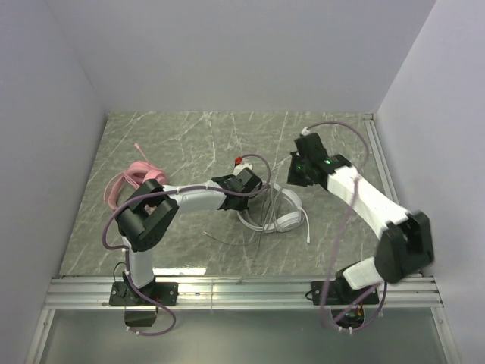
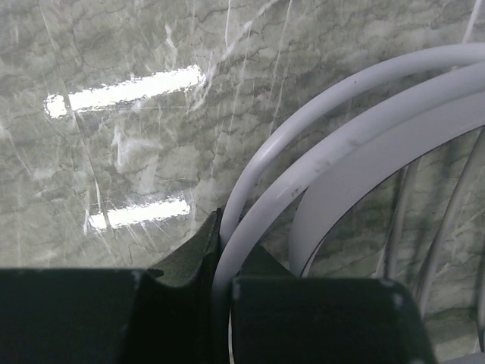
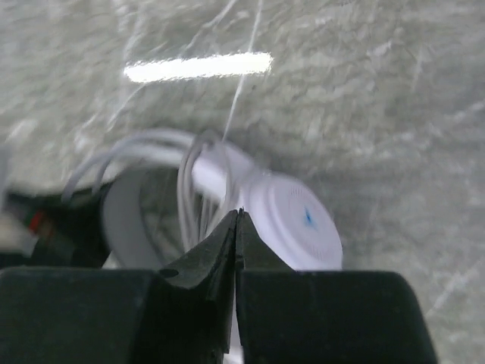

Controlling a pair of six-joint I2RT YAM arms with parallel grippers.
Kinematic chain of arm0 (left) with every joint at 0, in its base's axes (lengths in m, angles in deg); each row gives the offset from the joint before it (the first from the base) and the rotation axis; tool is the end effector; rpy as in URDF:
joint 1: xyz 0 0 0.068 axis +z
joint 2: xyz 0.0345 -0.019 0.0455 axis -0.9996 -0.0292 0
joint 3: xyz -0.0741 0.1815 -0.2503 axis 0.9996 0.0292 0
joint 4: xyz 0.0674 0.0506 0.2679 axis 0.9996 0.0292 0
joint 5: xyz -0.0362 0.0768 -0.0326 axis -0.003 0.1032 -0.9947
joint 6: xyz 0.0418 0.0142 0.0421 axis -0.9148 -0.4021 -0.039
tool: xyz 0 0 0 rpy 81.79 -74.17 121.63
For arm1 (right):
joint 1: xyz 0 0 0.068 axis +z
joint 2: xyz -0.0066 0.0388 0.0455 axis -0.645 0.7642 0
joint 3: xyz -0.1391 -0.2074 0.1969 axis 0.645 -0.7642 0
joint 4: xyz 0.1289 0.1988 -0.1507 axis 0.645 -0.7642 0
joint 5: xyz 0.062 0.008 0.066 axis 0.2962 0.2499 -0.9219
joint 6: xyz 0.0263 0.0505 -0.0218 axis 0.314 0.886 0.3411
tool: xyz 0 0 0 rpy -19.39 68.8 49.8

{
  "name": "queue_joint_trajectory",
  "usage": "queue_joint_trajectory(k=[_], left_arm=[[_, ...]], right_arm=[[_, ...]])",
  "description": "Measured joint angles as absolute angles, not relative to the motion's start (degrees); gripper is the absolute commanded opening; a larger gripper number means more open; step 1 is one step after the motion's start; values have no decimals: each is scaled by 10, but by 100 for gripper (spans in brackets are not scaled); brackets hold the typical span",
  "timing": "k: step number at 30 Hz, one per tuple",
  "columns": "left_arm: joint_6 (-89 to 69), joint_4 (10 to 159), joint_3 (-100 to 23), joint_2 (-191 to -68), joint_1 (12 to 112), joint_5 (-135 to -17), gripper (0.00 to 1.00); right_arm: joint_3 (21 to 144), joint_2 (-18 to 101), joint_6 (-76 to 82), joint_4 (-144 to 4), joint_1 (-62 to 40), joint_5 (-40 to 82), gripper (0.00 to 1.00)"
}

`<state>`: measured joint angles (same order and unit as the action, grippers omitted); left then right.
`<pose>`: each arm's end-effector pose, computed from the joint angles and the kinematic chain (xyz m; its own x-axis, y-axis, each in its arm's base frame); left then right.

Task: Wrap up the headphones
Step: Place the headphones on the table

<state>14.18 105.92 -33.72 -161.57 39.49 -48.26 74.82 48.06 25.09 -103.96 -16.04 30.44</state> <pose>0.2849 -0.3027 0.1819 -0.8095 0.0977 -0.5790 0.1590 0.9857 -0.0559 0.3163 0.1399 0.2940 -0.8375 0.1563 -0.5235 0.0201 0.9664 0.2563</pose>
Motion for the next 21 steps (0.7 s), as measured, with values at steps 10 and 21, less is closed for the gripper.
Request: queue_joint_trajectory(k=[10, 21], left_arm=[[122, 1055, -344, -1618, 429, -539, 1], [109, 1064, -366, -1631, 452, -545, 25]], right_arm=[[598, 160, 188, -1009, -122, 229, 47], [584, 143, 288, -1058, 99, 301, 59]])
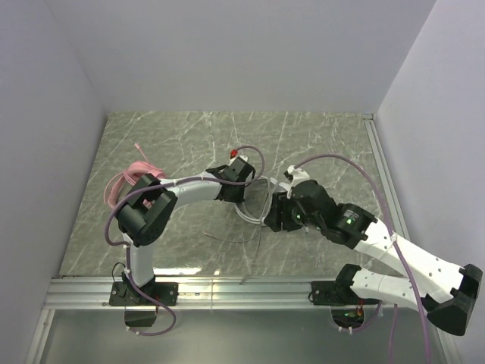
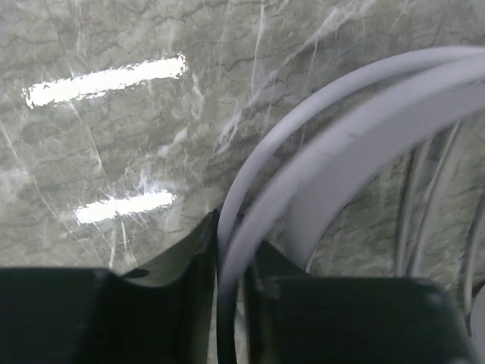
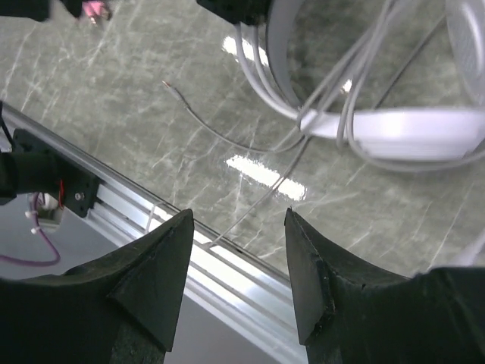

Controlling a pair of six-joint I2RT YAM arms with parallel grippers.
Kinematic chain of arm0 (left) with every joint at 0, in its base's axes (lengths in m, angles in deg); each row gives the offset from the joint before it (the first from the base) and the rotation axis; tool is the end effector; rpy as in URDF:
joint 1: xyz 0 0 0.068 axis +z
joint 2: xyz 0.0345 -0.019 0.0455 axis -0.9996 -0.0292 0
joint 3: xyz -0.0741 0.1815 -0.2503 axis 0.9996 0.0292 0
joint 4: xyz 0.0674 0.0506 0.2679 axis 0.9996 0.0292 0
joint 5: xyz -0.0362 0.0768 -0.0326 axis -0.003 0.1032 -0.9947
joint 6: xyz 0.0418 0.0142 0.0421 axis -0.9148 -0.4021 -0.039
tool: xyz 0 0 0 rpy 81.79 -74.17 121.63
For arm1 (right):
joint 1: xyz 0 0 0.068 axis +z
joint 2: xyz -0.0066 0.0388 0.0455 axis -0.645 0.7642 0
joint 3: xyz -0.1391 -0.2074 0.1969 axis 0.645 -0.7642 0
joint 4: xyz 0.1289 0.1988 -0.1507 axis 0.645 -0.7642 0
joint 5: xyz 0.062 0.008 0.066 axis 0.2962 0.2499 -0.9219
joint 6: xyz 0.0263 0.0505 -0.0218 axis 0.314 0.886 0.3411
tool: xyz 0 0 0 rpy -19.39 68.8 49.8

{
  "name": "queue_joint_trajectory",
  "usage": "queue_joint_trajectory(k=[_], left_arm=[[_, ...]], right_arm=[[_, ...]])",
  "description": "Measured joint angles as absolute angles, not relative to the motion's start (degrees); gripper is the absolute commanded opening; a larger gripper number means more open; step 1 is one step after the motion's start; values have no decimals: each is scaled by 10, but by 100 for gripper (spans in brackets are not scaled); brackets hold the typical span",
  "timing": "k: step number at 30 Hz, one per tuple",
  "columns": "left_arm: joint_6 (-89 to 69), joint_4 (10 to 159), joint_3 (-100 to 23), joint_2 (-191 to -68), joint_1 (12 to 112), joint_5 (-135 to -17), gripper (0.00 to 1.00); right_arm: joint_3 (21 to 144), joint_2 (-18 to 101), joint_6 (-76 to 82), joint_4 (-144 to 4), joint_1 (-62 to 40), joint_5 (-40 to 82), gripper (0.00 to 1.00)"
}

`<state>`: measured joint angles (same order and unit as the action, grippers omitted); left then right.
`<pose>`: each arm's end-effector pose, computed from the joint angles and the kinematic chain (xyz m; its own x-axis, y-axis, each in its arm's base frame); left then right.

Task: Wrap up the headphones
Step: Place the headphones on the table

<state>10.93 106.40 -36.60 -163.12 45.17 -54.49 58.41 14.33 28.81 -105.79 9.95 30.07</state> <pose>0.3197 -0.2854 0.1846 -0.8362 0.0753 -0.5433 0.1583 0.9815 -0.1075 0.1273 0.1502 0.3380 -0.7455 -0.0488 -0.6648 -0.4144 0.8151 0.4049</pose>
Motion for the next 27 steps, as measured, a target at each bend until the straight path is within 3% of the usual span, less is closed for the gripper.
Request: queue_joint_trajectory(k=[7, 13, 20, 27], left_arm=[[109, 1081, -372, -1631, 452, -544, 42], [110, 1111, -375, -1624, 454, -529, 69], [118, 1122, -326, -1512, 455, -518, 80], [165, 1109, -189, -1334, 478, -528, 87]], right_arm=[[540, 138, 359, -1058, 123, 331, 59], [537, 167, 390, -1050, 150, 337, 59], [537, 202, 404, -1051, 207, 363, 63], [538, 225, 373, -1057, 231, 381, 64]])
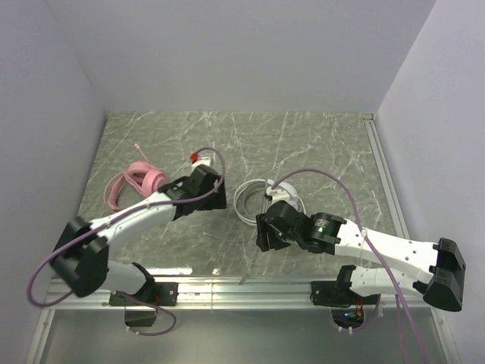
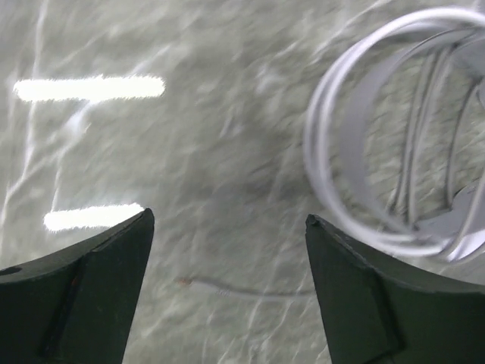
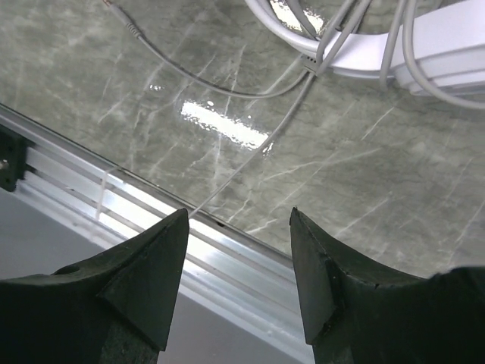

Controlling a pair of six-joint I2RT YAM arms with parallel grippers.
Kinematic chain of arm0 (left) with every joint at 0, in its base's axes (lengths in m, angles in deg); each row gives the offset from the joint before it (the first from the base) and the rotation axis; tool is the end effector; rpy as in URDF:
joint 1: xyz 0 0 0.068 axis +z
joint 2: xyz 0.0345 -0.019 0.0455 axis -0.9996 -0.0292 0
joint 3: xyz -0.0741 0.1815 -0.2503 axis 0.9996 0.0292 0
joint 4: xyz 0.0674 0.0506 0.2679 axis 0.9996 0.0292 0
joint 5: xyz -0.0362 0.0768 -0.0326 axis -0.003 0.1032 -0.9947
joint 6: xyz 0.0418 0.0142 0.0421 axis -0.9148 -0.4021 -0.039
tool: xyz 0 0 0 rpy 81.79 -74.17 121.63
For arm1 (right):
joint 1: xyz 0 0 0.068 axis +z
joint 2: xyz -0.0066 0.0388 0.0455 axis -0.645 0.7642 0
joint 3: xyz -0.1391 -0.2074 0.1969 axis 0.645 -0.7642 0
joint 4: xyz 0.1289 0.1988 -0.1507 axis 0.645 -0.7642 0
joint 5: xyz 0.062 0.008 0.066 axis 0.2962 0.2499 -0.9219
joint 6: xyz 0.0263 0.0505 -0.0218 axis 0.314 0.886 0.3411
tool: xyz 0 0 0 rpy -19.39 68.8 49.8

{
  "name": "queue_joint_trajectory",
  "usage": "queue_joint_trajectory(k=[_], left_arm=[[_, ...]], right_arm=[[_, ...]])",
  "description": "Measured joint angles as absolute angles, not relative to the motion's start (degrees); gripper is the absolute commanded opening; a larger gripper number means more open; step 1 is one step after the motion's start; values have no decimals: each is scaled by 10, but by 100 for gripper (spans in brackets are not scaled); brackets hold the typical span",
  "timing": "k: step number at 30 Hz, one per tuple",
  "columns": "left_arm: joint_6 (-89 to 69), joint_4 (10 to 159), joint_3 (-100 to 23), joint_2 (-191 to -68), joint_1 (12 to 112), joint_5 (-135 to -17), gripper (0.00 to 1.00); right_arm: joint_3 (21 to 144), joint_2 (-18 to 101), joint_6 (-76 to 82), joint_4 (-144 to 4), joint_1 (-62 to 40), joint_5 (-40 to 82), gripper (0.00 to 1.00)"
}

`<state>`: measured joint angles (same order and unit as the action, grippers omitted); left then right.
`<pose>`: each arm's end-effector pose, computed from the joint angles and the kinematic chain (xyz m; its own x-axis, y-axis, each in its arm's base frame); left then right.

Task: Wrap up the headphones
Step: Place the headphones on the table, then wrap the headphone cable with the right arm

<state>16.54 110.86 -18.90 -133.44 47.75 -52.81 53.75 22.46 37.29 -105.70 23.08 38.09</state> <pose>0.2372 -0.1875 0.2596 -0.7781 -0.1114 -0.6182 0.0370 0.9743 -0.2220 0.1055 0.1923 0.2829 -0.8141 -0.1719 -0.5546 -0.3936 0.8657 0.3094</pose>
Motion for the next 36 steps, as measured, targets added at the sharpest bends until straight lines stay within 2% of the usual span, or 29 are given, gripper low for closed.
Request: queue_joint_trajectory(k=[2, 6, 11, 15, 24, 31, 36], left_arm=[[189, 1104, -141, -1287, 487, -532, 99], [231, 1104, -78, -1219, 489, -546, 99], [270, 1097, -45, -1191, 489, -561, 99], [292, 1090, -23, -1173, 495, -573, 99], [306, 1064, 12, -1162, 519, -601, 99], [318, 1053, 17, -1192, 520, -610, 92], [333, 1050, 21, -1185, 520, -604, 91]], right_arm=[[538, 227, 364, -1058, 234, 386, 65], [545, 230, 338, -1069, 238, 391, 65], [565, 259, 337, -1083, 246, 388, 66], [566, 274, 383, -1103, 269, 406, 74], [544, 290, 613, -1090, 301, 427, 67], [576, 415, 726, -1085, 327, 442, 65], [605, 483, 764, -1077, 330, 443, 60]])
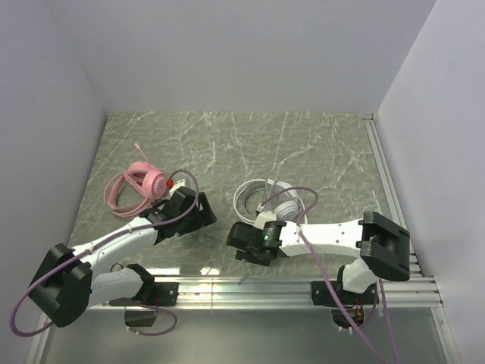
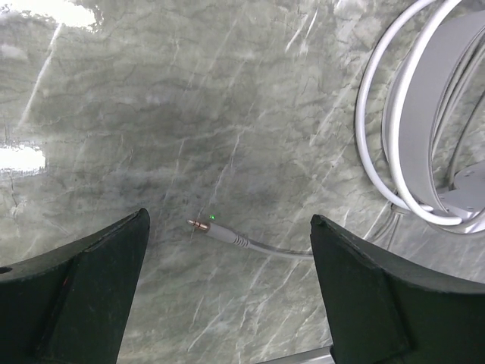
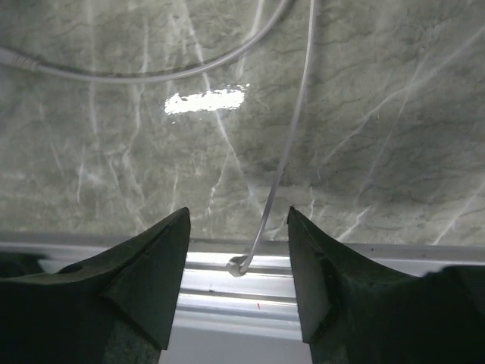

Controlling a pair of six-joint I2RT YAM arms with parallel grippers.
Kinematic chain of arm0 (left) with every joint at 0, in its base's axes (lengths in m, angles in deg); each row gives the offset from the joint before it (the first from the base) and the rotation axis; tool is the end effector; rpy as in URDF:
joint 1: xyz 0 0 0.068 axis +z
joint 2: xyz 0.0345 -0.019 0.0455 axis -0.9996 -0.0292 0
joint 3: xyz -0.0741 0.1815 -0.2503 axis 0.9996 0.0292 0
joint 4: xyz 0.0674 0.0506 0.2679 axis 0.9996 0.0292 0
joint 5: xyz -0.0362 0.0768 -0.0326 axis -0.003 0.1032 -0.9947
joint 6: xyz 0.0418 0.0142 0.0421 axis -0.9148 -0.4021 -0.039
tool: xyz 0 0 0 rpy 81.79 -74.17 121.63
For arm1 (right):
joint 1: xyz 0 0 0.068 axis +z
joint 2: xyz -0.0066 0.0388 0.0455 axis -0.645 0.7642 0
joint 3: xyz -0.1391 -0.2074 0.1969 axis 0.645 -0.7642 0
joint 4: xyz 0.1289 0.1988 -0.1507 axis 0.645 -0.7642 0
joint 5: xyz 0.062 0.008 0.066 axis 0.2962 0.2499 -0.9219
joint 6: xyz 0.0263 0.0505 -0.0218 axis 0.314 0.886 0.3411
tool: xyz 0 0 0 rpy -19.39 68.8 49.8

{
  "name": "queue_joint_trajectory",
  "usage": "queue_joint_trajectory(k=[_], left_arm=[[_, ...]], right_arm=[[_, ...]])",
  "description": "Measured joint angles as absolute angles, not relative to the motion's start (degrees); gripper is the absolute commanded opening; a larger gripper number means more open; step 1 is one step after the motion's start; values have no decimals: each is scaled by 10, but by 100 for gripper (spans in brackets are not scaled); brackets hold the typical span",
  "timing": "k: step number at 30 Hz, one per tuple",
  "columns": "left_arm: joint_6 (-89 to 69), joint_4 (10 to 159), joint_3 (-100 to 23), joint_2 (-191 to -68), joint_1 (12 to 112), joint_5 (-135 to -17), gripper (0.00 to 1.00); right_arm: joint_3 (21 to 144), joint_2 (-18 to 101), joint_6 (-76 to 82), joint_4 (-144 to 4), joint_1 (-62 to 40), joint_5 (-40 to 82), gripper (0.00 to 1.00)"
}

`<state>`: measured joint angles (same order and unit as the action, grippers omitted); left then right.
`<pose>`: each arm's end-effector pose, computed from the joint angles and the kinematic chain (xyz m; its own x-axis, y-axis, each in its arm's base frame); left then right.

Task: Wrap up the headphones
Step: Wrap the headphone cable with the right arm

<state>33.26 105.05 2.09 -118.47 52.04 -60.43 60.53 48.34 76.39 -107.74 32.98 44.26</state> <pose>0.1784 -0.1237 0.2064 -0.7919 -0.4192 -0.4440 -0.2096 0.8695 -0.4472 0.0977 0.2795 0.2118 -0.9305 0.1982 -0.3082 0.1224 0.9609 0.2483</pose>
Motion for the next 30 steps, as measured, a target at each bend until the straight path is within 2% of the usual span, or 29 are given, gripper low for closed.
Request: queue_joint_trajectory(k=[6, 9, 10, 11, 12, 20, 30], left_arm=[[340, 1047, 32, -1177, 520, -604, 91], [342, 1044, 37, -1177, 521, -604, 91], [342, 1042, 38, -1177, 521, -604, 90], [342, 1040, 40, -1177, 521, -604, 90], [342, 1038, 41, -1177, 521, -604, 90], [340, 1035, 46, -1177, 521, -604, 90], [300, 996, 94, -1098, 518, -619, 93]], right_arm=[[605, 499, 792, -1066, 330, 437, 56], [602, 509, 801, -1050, 332, 428, 34], [600, 512, 805, -1044, 333, 424, 24], [597, 514, 807, -1040, 334, 421, 6], [594, 515, 809, -1035, 334, 418, 0], [594, 500, 813, -1031, 329, 411, 0], [568, 348, 786, -1022, 240, 404, 0]])
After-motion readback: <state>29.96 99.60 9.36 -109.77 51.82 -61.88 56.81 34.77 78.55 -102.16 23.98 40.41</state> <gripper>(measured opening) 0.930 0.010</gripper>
